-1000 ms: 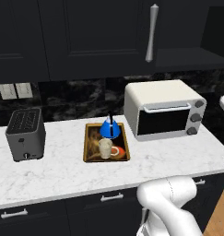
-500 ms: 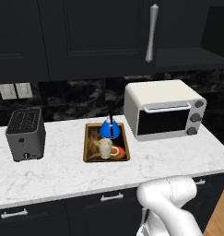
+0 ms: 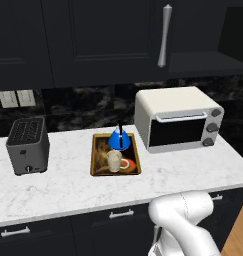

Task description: Pick the kettle from the counter and place it on the tray. Then pick the mug from the cabinet and place it on the tray. Then close the cabinet doors.

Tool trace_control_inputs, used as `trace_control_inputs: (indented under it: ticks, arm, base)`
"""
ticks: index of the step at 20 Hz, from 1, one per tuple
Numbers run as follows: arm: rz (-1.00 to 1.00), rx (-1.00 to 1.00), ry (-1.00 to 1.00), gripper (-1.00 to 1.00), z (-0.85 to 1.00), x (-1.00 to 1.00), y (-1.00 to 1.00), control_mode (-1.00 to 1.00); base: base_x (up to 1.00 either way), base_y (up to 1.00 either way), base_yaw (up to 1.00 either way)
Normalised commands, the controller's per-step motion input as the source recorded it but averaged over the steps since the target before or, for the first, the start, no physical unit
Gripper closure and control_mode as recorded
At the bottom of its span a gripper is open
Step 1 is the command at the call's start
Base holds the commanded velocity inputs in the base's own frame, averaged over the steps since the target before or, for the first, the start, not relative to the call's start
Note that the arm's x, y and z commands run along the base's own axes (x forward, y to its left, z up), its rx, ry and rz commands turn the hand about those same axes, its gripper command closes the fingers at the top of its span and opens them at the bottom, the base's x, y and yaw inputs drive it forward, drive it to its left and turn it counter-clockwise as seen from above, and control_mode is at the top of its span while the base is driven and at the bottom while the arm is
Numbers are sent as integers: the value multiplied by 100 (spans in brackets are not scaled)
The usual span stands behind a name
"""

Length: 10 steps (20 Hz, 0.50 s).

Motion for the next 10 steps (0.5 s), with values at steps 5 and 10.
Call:
trace_control_inputs:
  ticks: [5,10]
  arm:
    - [-5,-6,0,-100,-12,0,-43,-100]
    - [-6,-8,0,-100,-15,-1,-38,-100]
  base:
    - [0,0,0]
    - [0,0,0]
